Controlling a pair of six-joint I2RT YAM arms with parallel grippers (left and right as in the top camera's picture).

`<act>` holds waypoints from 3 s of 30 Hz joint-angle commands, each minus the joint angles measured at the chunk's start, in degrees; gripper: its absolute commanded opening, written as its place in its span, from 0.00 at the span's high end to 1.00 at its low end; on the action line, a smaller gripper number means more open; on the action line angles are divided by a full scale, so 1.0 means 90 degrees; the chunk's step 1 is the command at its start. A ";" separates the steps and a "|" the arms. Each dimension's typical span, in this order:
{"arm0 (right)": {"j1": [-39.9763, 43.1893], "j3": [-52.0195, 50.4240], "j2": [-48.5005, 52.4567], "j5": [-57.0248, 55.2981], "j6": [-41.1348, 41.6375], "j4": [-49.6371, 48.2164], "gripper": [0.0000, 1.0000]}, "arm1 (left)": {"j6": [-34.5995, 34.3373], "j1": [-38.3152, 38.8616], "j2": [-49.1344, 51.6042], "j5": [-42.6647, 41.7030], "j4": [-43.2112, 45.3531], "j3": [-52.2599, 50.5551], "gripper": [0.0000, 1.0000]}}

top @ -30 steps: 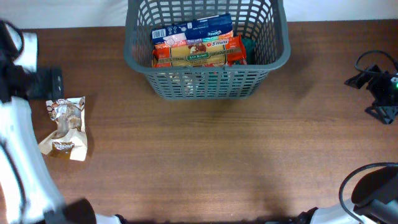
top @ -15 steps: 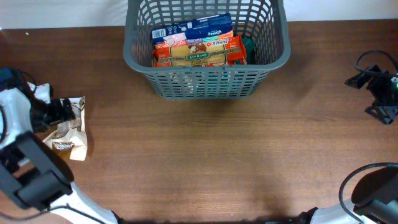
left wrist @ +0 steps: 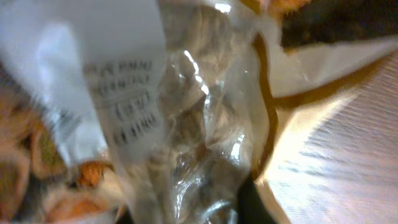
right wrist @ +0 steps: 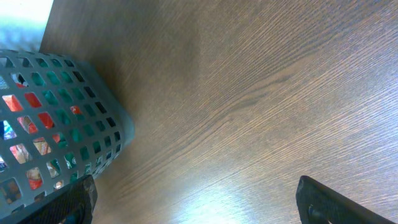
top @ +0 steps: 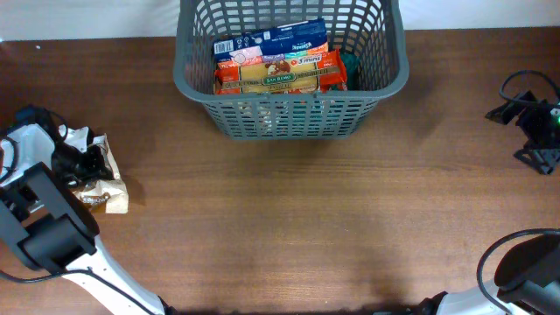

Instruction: Pack container

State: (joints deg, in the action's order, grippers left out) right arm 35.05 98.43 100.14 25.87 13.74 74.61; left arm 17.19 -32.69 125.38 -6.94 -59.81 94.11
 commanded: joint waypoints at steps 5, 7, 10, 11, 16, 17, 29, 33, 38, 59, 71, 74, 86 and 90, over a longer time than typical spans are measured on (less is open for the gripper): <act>-0.0022 0.0000 -0.0049 0.0056 0.0032 -0.0002 0.01 | 0.0070 0.0204 0.0253 -0.1387 -0.1615 0.1994 0.98; -0.0022 0.0000 -0.0049 0.0056 0.0032 -0.0002 0.01 | 0.0070 0.0316 0.0243 -0.1506 -0.2239 0.2968 0.98; -0.0022 0.0000 -0.0049 0.0056 0.0032 -0.0002 0.01 | 0.0075 0.0542 0.0197 -0.1467 -0.2975 0.4517 0.98; -0.0022 -0.0002 -0.0049 0.0056 0.0032 -0.0002 0.01 | 0.0075 0.0629 0.0177 -0.1462 -0.3162 0.5066 0.98; -0.0022 0.0000 -0.0049 0.0056 0.0032 -0.0002 0.01 | 0.0073 0.1185 0.0007 -0.1467 -0.3728 0.7478 0.98; -0.0022 0.0000 -0.0049 0.0053 0.0032 0.0000 0.01 | 0.0073 0.1326 -0.0051 -0.1469 -0.3730 0.7873 0.98; -0.0022 0.0000 -0.0049 0.0056 0.0032 -0.0002 0.01 | 0.2696 0.4345 -0.0583 -0.1229 -0.2448 0.9442 0.98; -0.0022 0.0000 -0.0049 0.0056 0.0032 -0.0002 0.01 | 0.4714 0.5593 -0.0374 -0.0318 -0.2448 0.8820 0.98; -0.0022 -0.0002 -0.0049 0.0056 0.0032 -0.0002 0.01 | 0.5697 0.6190 -0.0087 0.0527 -0.2113 0.7939 0.98; -0.0022 0.0000 -0.0049 0.0056 0.0032 -0.0002 0.01 | 0.5212 0.6509 0.0780 0.1321 -0.2436 0.6334 0.98; -0.0022 -0.0002 -0.0049 0.0056 0.0032 -0.0002 0.01 | 0.5047 0.6538 0.1073 0.1035 -0.2545 0.6307 0.98; -0.0022 0.0000 -0.0049 0.0056 0.0032 0.0000 0.01 | 0.4860 0.6608 0.0996 0.1268 -0.2390 0.6309 0.01; -0.0022 0.0000 -0.0049 0.0056 0.0032 -0.0002 0.01 | 0.1790 0.5974 -0.1642 0.2475 -0.1501 0.6309 0.01; -0.0022 0.0000 -0.0049 0.0056 0.0032 -0.0002 0.01 | 0.1100 0.5098 -0.2584 0.2132 -0.1394 0.6309 0.01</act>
State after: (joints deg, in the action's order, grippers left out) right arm 35.07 98.43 100.14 25.87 13.76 74.59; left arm 36.51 20.08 111.66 13.76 -72.49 150.10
